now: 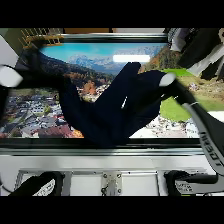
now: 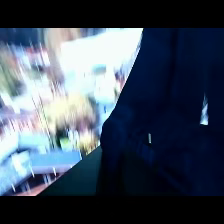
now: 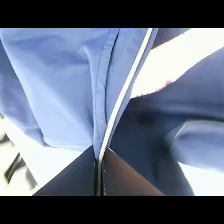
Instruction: Fold the clothes and pants, and hang the long-sleeved shirts on hangers.
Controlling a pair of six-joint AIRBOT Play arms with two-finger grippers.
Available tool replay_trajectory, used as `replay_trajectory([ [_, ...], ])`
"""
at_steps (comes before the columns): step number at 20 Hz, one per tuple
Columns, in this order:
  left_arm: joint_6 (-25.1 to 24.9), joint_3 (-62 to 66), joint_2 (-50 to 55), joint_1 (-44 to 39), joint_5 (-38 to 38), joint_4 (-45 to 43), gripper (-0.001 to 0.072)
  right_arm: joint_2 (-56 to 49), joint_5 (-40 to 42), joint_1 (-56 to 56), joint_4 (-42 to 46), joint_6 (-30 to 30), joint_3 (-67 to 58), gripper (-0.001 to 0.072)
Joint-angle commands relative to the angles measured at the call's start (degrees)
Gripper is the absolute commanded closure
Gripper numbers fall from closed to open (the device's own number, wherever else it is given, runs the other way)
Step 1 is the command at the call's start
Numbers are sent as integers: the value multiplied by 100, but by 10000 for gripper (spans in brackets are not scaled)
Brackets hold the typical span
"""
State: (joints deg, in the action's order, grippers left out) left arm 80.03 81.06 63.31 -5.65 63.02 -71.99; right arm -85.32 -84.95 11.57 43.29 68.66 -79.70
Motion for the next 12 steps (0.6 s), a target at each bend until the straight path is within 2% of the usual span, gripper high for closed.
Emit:
replay_trajectory([
  [1,275,1598,-752,15,-186,256,697,793,-57,-472,-22,365,-1676,706],
  [4,310,2583,-1436,-122,-745,654,697,1491,431,-699,-24,494,-3032,706],
  [6,310,2924,-1816,-461,-1228,723,697,1985,1128,-726,-22,509,-3615,706],
  [9,310,3300,-2103,-1158,-1840,756,697,2743,2374,-721,-20,507,-3762,706],
  [12,306,3547,-2061,-1847,-2328,750,697,3292,3182,-721,-22,505,-3757,706],
])
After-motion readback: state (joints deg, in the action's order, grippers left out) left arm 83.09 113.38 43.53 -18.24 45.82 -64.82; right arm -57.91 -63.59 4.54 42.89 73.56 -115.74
